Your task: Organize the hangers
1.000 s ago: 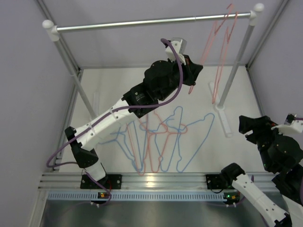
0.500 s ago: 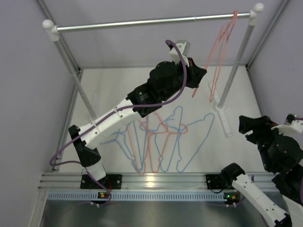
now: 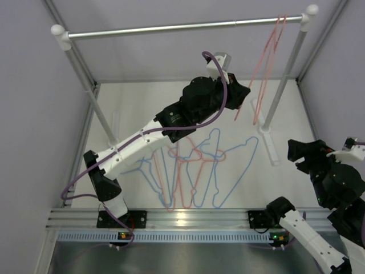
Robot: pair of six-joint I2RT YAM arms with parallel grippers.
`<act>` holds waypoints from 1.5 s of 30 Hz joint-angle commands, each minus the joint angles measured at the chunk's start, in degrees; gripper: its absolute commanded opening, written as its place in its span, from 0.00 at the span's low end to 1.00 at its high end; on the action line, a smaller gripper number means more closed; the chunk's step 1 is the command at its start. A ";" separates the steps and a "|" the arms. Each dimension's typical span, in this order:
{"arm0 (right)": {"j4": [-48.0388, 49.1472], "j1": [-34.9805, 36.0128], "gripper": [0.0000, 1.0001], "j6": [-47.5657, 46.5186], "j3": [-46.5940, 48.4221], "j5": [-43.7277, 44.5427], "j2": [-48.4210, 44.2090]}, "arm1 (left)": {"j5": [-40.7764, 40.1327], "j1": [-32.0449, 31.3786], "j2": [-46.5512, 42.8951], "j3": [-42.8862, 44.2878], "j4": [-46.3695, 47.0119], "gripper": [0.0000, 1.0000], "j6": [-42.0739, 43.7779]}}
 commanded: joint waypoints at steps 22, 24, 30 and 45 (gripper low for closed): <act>-1.41 -0.69 0.64 0.49 -1.81 0.98 -2.06 | -14.07 -1.86 -30.19 -21.39 -3.91 0.57 7.38; -1.41 -0.69 0.64 0.41 -2.51 0.72 -2.41 | -16.63 -1.86 -31.43 -23.86 -8.04 0.57 6.59; -1.33 -0.69 0.65 1.20 -4.97 0.19 -4.17 | -18.40 -1.77 -32.49 -39.19 -18.17 0.55 0.80; -1.33 -0.69 0.66 2.08 -7.70 -1.04 -5.66 | -4.51 -2.48 -23.63 -64.12 -2.81 0.51 -7.04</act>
